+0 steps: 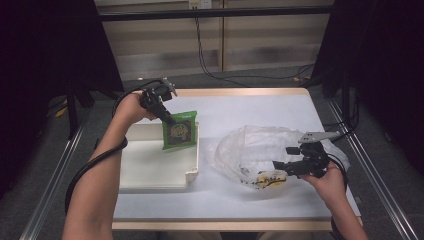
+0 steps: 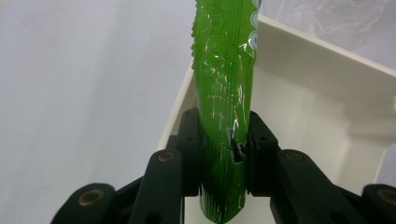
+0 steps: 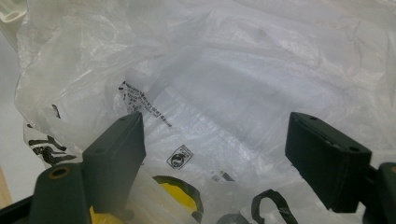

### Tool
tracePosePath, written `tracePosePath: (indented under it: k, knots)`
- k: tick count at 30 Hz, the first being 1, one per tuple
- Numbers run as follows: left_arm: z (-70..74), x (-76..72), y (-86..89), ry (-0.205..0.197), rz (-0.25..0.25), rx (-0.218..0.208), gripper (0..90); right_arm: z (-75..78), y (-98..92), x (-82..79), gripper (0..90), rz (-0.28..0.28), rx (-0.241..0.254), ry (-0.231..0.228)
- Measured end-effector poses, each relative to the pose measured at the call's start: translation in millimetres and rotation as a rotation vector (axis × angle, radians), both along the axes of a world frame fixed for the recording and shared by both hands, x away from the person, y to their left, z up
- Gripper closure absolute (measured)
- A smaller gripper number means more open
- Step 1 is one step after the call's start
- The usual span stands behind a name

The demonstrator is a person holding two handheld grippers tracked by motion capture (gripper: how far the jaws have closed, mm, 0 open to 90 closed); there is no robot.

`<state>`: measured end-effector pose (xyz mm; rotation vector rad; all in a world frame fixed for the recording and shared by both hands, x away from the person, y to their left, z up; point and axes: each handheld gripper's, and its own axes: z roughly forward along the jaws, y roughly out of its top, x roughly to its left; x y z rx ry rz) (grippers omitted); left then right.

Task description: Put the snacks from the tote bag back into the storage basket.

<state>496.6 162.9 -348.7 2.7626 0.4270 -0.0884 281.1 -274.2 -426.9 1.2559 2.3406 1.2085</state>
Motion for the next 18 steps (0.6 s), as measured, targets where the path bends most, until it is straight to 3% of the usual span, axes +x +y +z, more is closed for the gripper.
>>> tracePosePath:
  k: [8, 10, 14, 15, 18]
  knots:
    - [-1.5, 2.6, -0.2, -0.016, 0.004, 0.003, 71.6, 0.0, -0.2, -0.5, 20.1, -0.002, 0.001, -0.002]
    - [-2.8, 2.6, -0.6, -0.031, -0.002, 0.023, 69.3, -0.5, -0.6, -0.3, 20.0, 0.001, 0.001, -0.002]
    - [-4.2, 4.6, 4.0, -0.04, 0.01, 0.021, 64.6, -1.3, -0.6, -0.2, 20.0, -0.001, 0.001, -0.001]
    - [-5.5, 4.2, 5.2, -0.026, 0.037, 0.004, 63.8, -1.4, -0.5, -0.3, 20.1, -0.001, 0.0, 0.004]
    - [-7.5, 5.4, 7.9, -0.041, 0.035, -0.005, 61.5, -1.5, -0.5, -0.2, 20.1, 0.0, -0.001, 0.003]
